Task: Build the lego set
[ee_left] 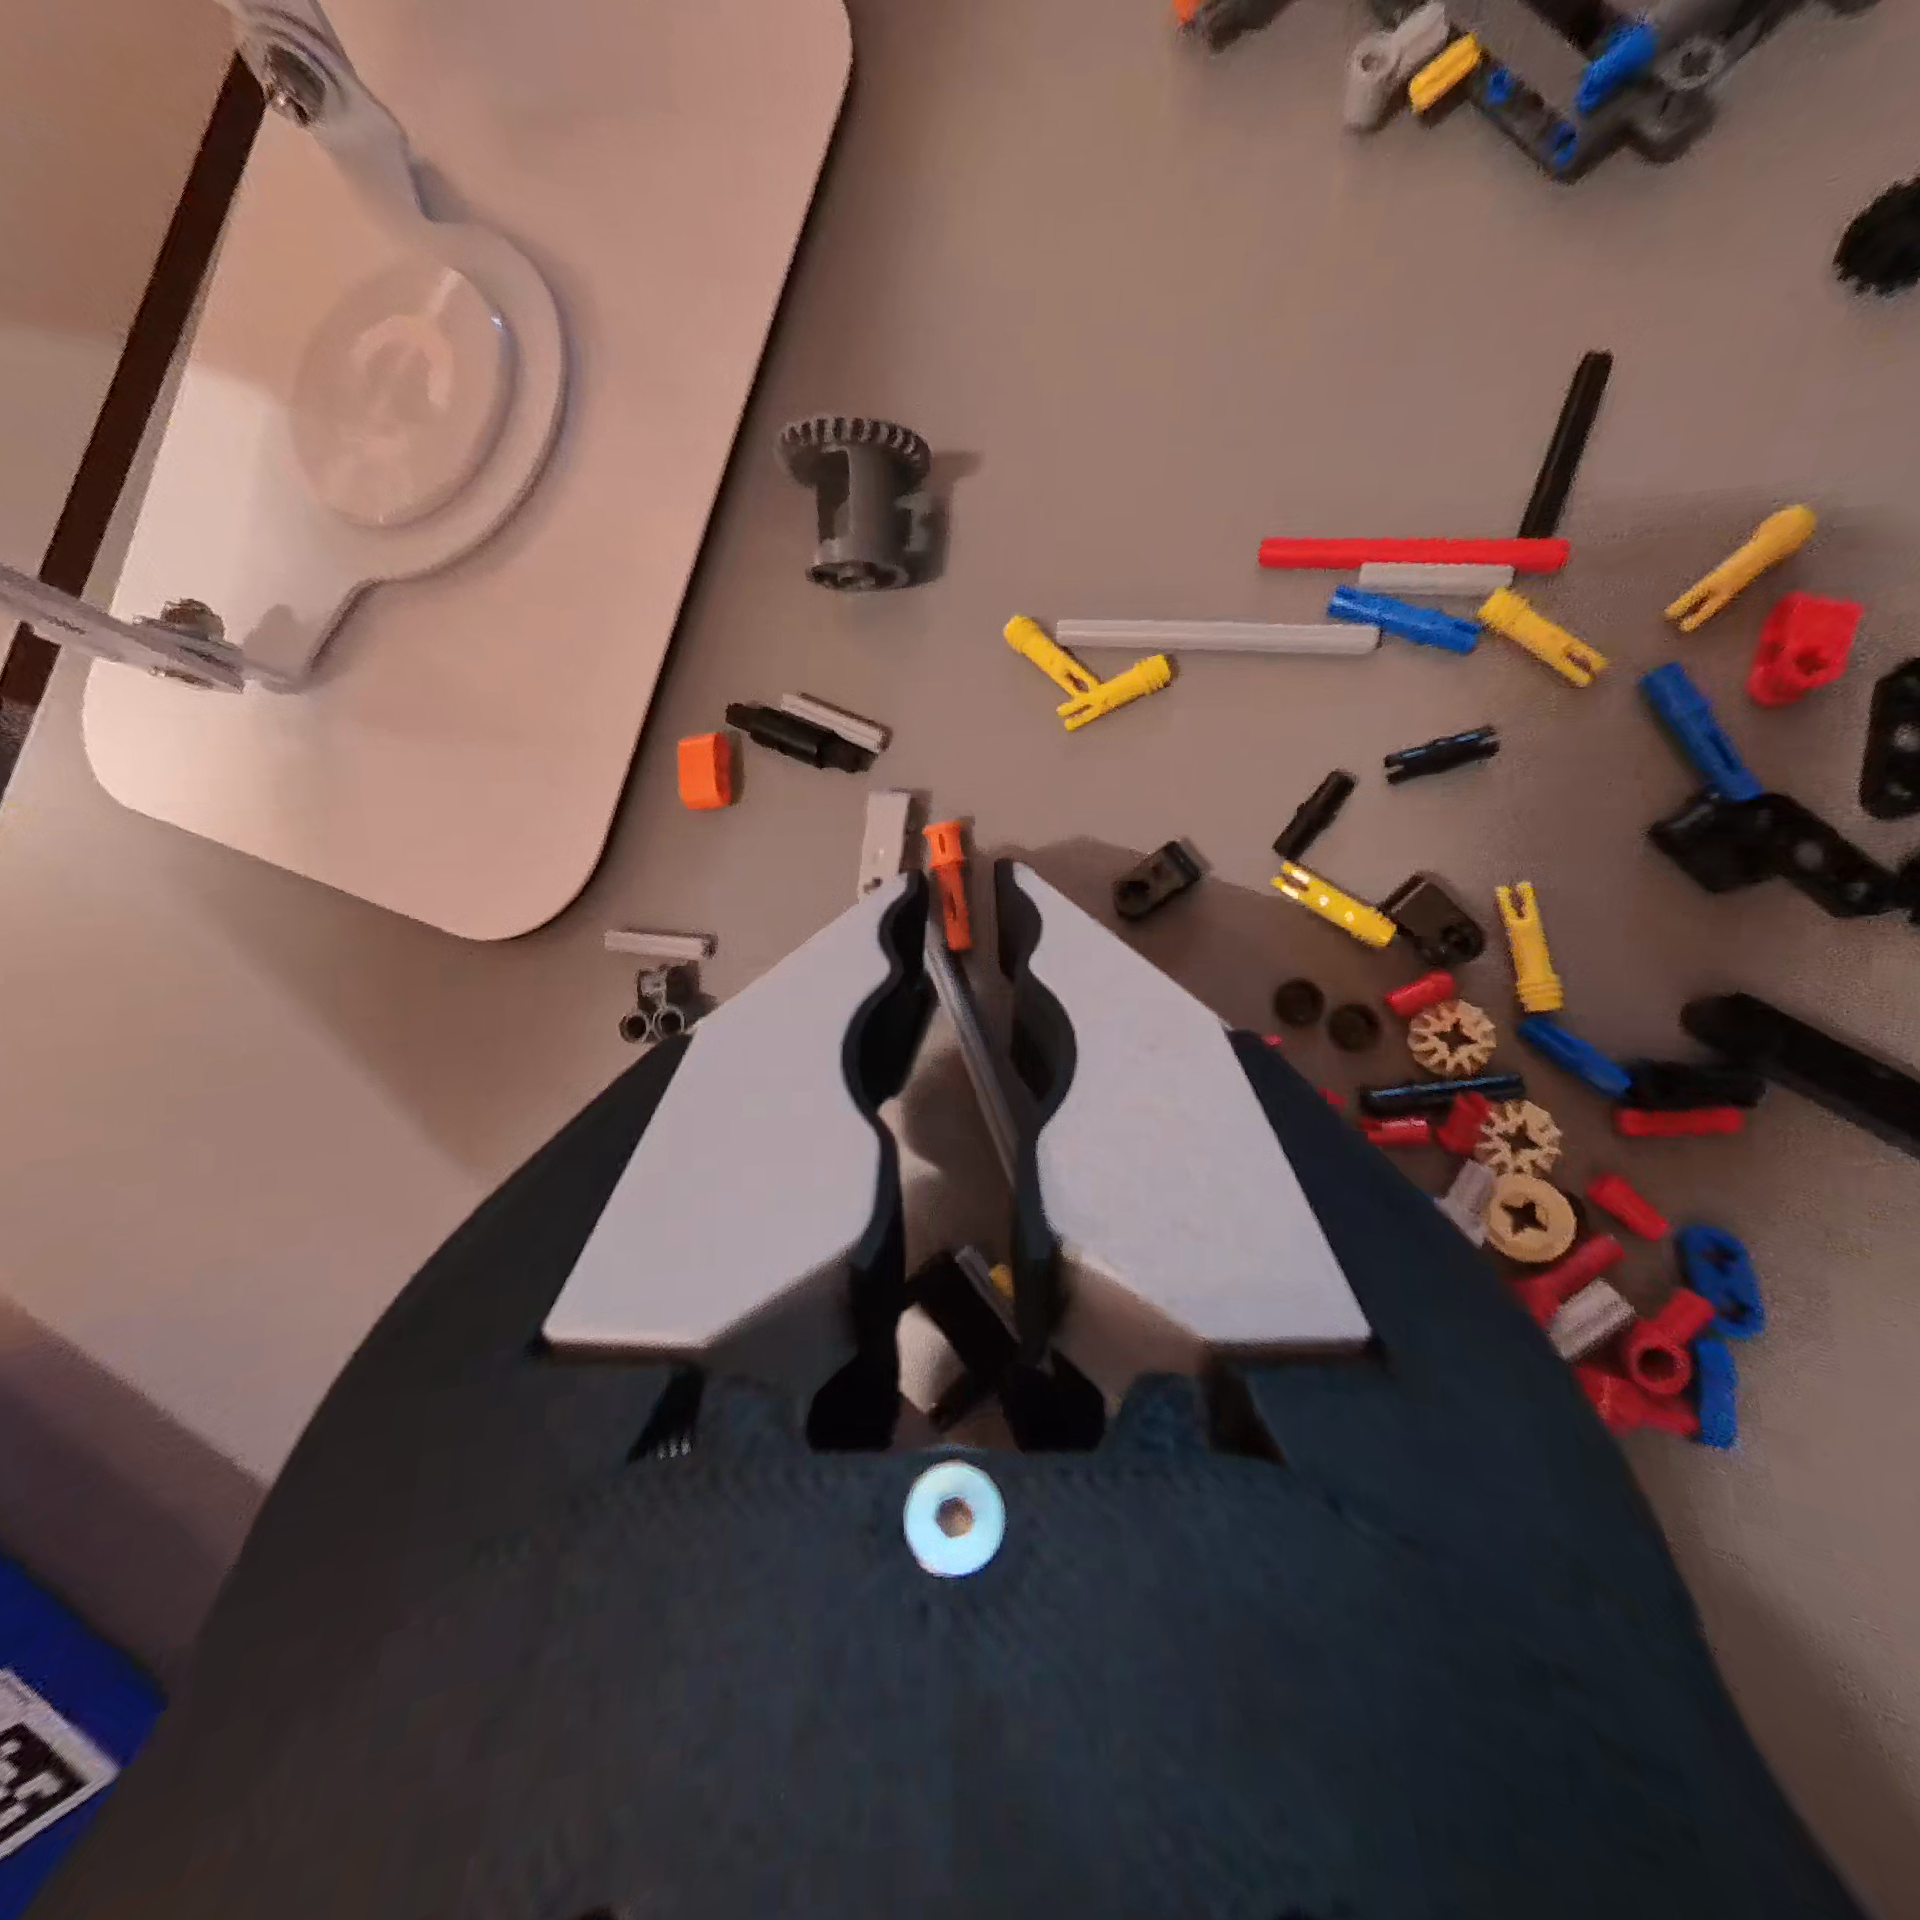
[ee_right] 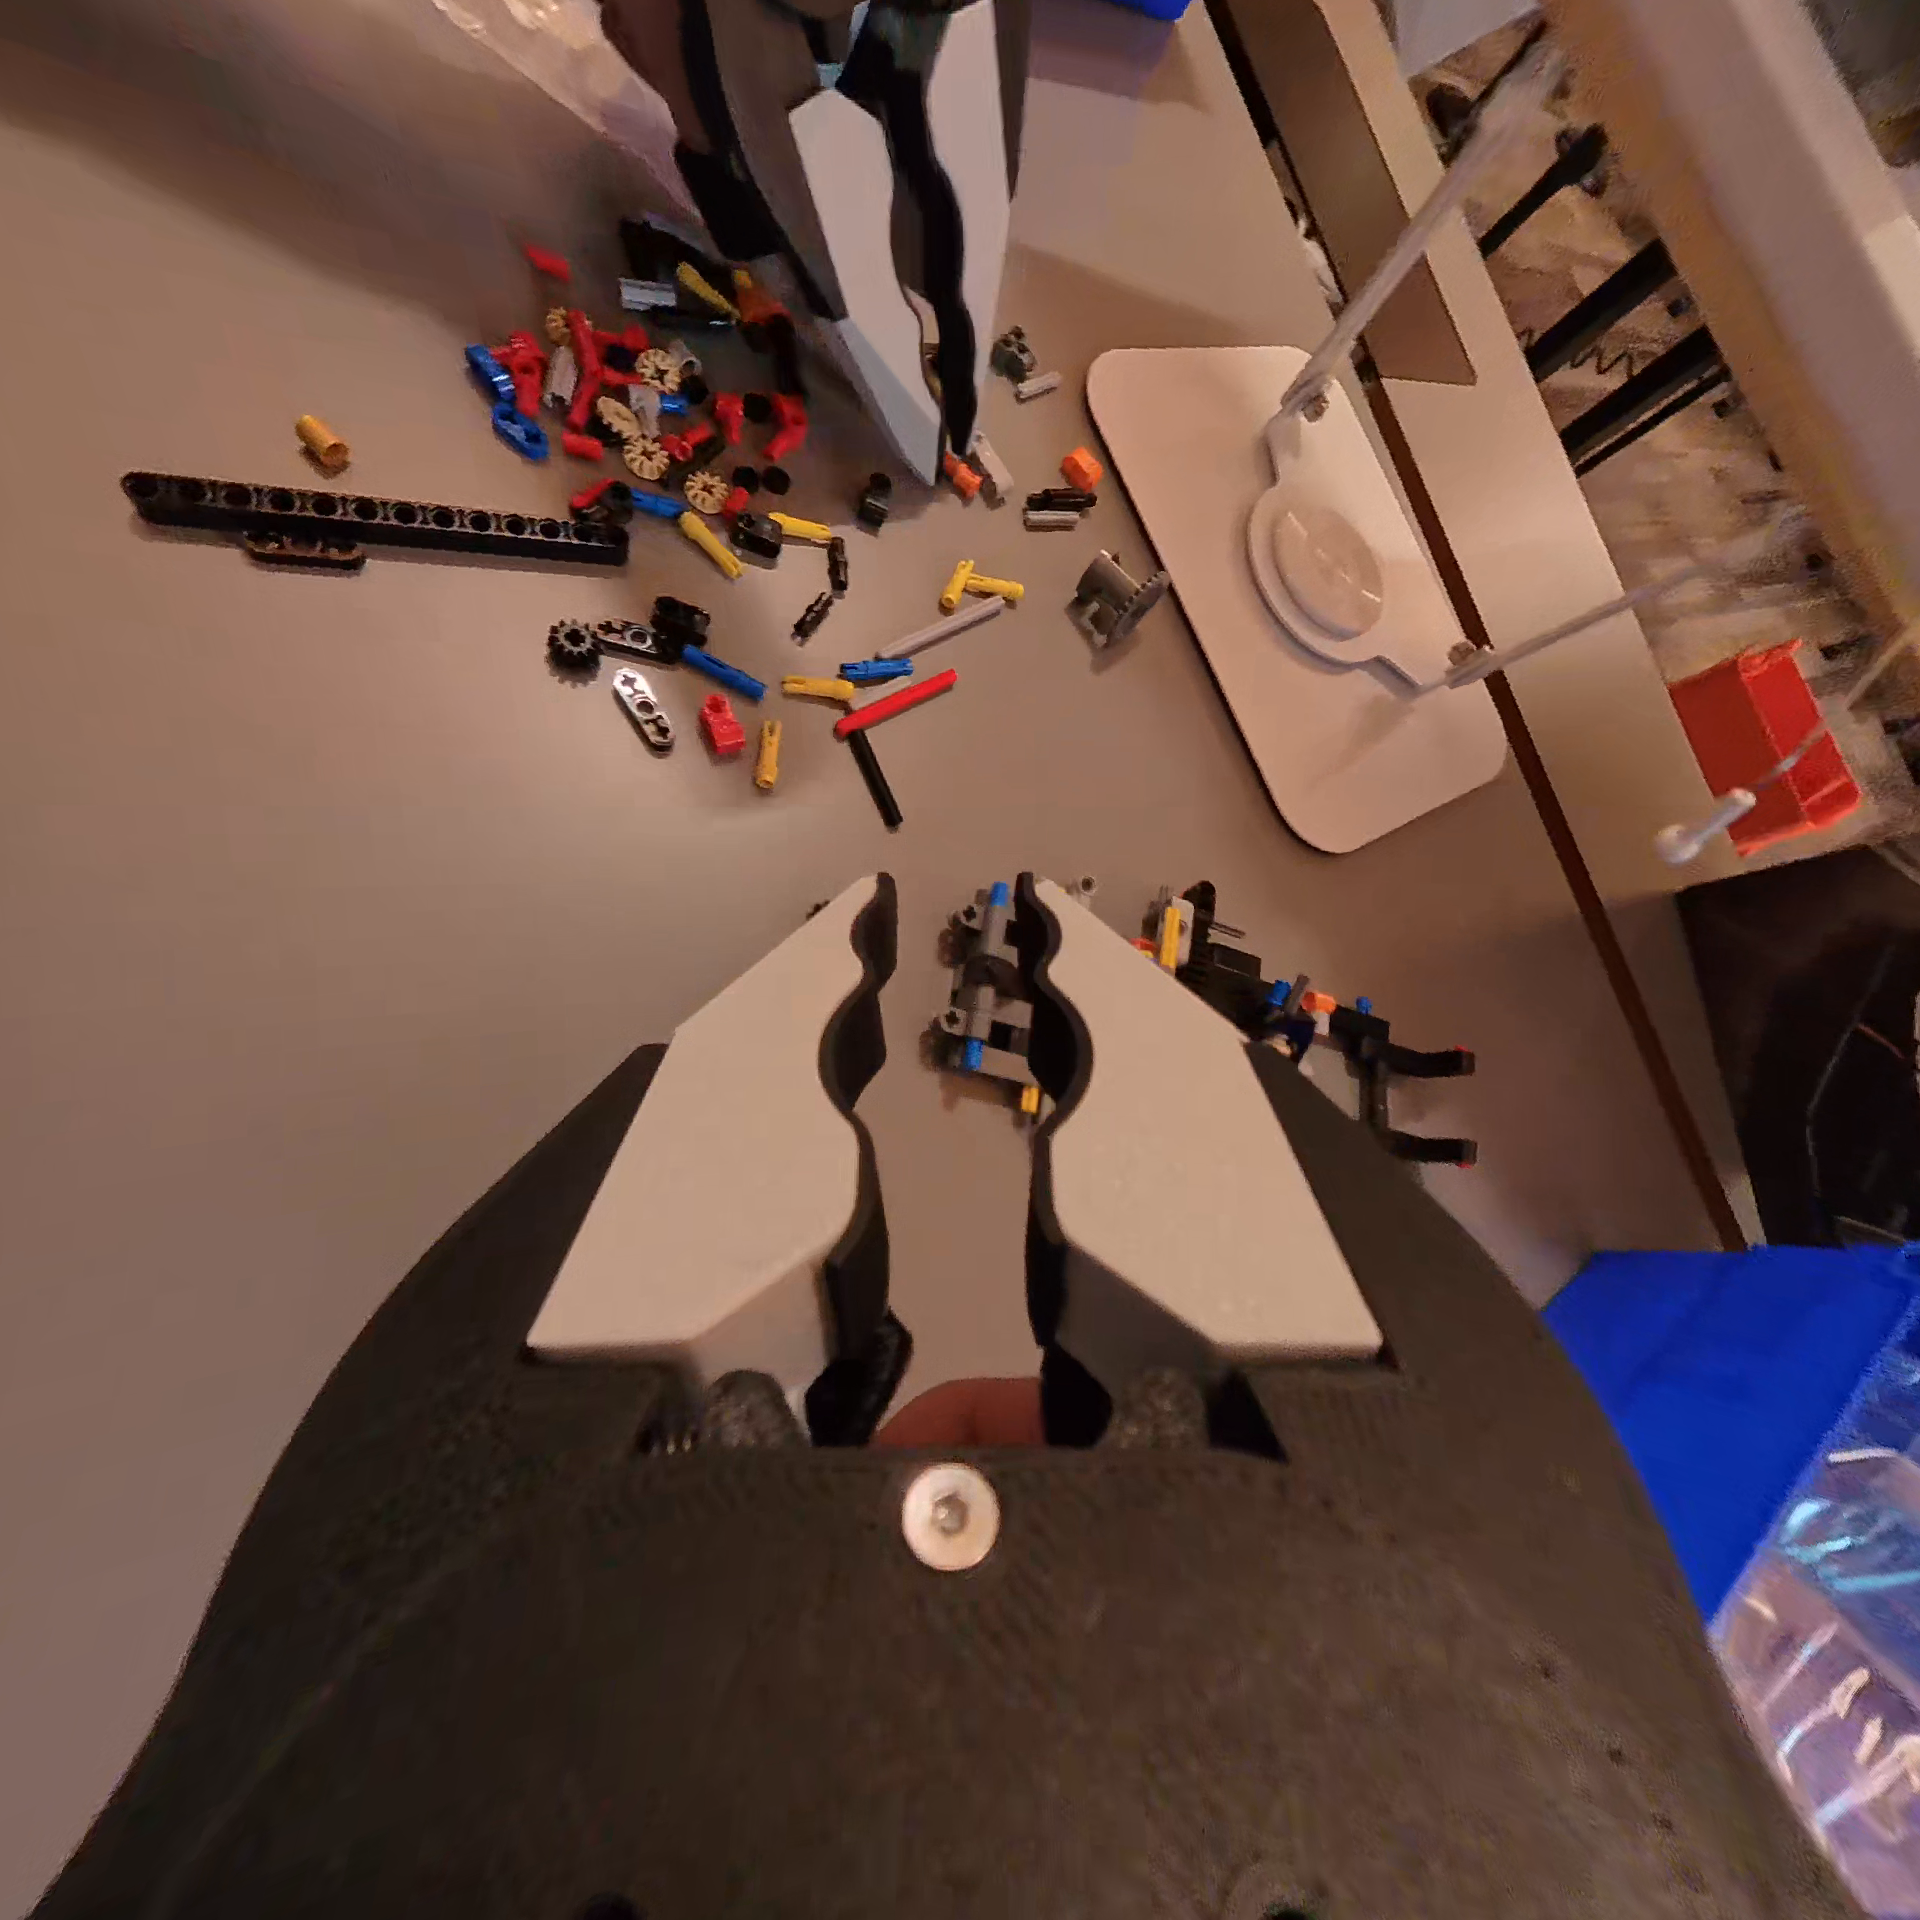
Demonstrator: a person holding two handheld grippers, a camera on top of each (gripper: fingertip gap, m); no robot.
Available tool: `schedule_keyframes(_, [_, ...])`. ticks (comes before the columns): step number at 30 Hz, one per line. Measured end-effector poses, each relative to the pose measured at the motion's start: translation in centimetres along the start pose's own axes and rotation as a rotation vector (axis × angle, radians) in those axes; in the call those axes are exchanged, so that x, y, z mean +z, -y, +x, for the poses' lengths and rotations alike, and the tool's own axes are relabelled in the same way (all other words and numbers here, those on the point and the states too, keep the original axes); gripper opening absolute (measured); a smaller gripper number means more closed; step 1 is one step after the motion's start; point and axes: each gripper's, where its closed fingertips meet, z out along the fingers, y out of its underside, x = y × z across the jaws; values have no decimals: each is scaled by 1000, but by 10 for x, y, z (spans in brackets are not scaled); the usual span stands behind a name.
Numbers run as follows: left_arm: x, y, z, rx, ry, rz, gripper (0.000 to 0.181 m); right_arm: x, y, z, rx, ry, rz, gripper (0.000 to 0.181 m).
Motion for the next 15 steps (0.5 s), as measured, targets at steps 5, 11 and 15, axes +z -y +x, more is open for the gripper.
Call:
schedule_keyframes(5, [3,1,-1,-27,7,-13,1,-26,-13,21,71,-53,5,19])
schedule_keyframes(11, [-17,15,1,-42,52,57,1,-71,-26,42,152,-137,21,17])
schedule_keyframes(15, [-47,48,30,39,41,192,1,-79,-18,27,177,-102,70,18])
